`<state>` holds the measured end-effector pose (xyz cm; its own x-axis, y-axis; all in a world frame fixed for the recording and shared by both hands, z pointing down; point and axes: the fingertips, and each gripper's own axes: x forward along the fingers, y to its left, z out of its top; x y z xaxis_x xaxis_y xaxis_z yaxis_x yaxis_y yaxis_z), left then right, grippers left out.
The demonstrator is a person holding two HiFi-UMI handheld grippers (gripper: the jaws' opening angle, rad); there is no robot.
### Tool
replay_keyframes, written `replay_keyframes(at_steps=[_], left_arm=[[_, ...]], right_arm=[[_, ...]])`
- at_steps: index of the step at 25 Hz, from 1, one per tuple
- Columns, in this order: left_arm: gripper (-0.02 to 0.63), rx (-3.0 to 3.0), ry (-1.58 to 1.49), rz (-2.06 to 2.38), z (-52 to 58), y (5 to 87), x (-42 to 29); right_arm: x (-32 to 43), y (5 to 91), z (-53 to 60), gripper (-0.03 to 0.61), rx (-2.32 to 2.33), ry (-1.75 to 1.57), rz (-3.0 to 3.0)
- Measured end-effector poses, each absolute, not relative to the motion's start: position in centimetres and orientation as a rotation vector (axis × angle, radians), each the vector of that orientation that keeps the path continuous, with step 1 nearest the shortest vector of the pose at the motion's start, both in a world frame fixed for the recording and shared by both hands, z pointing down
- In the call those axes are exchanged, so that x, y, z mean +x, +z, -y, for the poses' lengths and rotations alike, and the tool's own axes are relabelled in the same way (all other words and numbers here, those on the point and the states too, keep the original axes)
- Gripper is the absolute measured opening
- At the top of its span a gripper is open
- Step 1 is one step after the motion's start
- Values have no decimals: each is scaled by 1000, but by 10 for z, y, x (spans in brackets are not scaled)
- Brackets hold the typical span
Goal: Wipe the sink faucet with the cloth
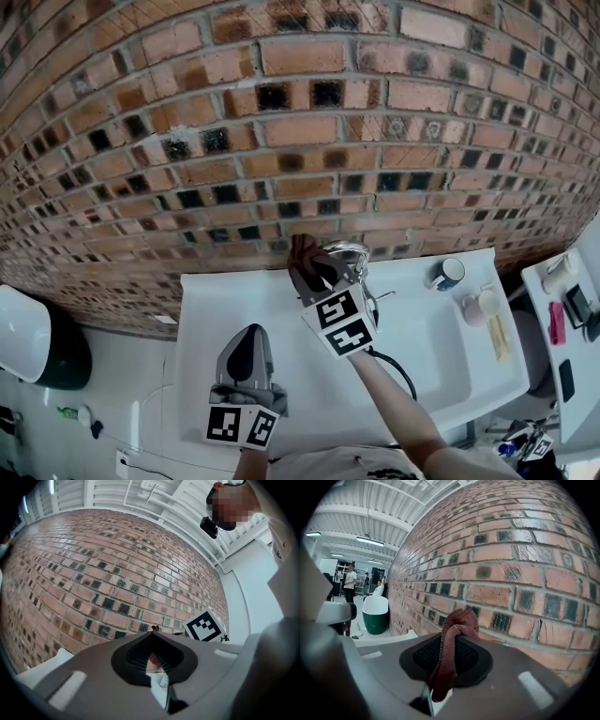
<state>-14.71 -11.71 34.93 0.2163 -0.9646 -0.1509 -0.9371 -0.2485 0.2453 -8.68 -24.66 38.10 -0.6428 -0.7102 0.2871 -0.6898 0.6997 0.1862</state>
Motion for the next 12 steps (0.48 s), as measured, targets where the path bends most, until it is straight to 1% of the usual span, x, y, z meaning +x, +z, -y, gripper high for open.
replay_keyframes(at_steps=[6, 12], left_arm=[[5, 2366, -427, 1865, 118, 349, -150], [5, 2387, -426, 1834, 120, 350, -140]], right_arm=[[-60, 351, 256, 51, 1218, -108, 2603], [4, 339, 276, 51, 1424, -114, 2515]])
